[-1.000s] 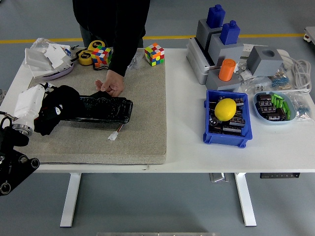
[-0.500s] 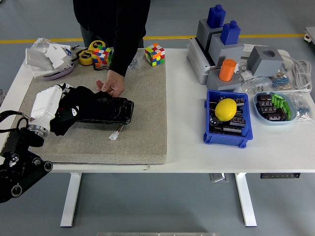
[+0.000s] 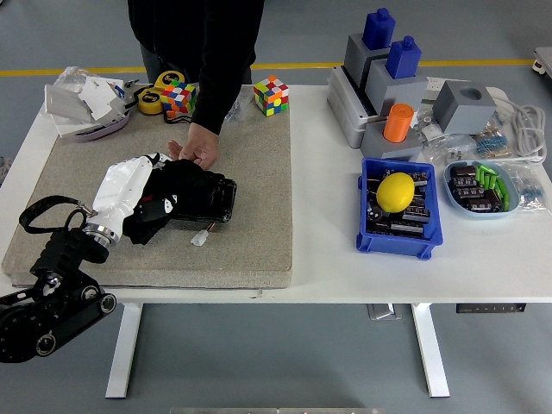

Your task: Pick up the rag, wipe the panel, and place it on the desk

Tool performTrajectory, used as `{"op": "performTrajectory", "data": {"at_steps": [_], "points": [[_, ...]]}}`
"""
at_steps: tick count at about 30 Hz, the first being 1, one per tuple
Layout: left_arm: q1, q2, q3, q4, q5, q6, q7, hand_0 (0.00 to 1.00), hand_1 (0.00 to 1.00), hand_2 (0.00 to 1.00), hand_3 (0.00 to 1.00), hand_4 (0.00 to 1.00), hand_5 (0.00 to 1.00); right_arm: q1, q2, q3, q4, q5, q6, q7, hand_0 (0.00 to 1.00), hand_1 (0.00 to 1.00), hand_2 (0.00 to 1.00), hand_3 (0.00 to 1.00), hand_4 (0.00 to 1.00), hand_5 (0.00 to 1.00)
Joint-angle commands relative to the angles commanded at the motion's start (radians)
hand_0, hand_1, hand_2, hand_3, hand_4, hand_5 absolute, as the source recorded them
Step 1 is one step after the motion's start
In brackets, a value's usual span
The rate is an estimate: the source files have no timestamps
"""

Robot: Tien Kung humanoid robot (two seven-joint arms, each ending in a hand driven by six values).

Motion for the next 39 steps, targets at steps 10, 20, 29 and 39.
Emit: {"op": "performTrajectory", "data": {"at_steps": [10, 20, 29, 39], "points": [[-0.023, -0.003, 0.060, -0.046, 0.011, -0.002, 0.011, 0.182, 0.133, 0.501, 0.658, 0.566, 0.005, 0.001, -0.002, -0.004, 0.000, 0.003, 0.001, 0.001, 0.714, 0.614, 0.672, 0.612, 0.998, 0.593], [-0.035, -0.007, 0.091, -0.060, 0.016, -0.004, 0.020, 0.182, 0.132, 0.502, 0.659, 0.567, 0.008, 0.001, -0.003, -0.003, 0.000, 0.004, 0.001, -0.001, 0.714, 0.614, 0.672, 0.612, 0.998, 0.594], [-0.036, -0.011, 0.092, -0.056, 0.008, -0.002, 0.015, 0.182, 0.142, 0.492, 0.573, 0.568, 0.009, 0.001, -0.001, -0.003, -0.001, 0.003, 0.003, -0.003, 0.713, 0.614, 0.672, 0.612, 0.998, 0.592], [-0.016, 0.012, 0.013, -0.014, 0.000, -0.001, 0.003, 0.182, 0.142, 0.492, 0.573, 0.569, 0.010, -0.001, 0.000, -0.002, 0.000, 0.001, -0.001, -0.006, 0.713, 0.613, 0.672, 0.611, 0.998, 0.593]]}}
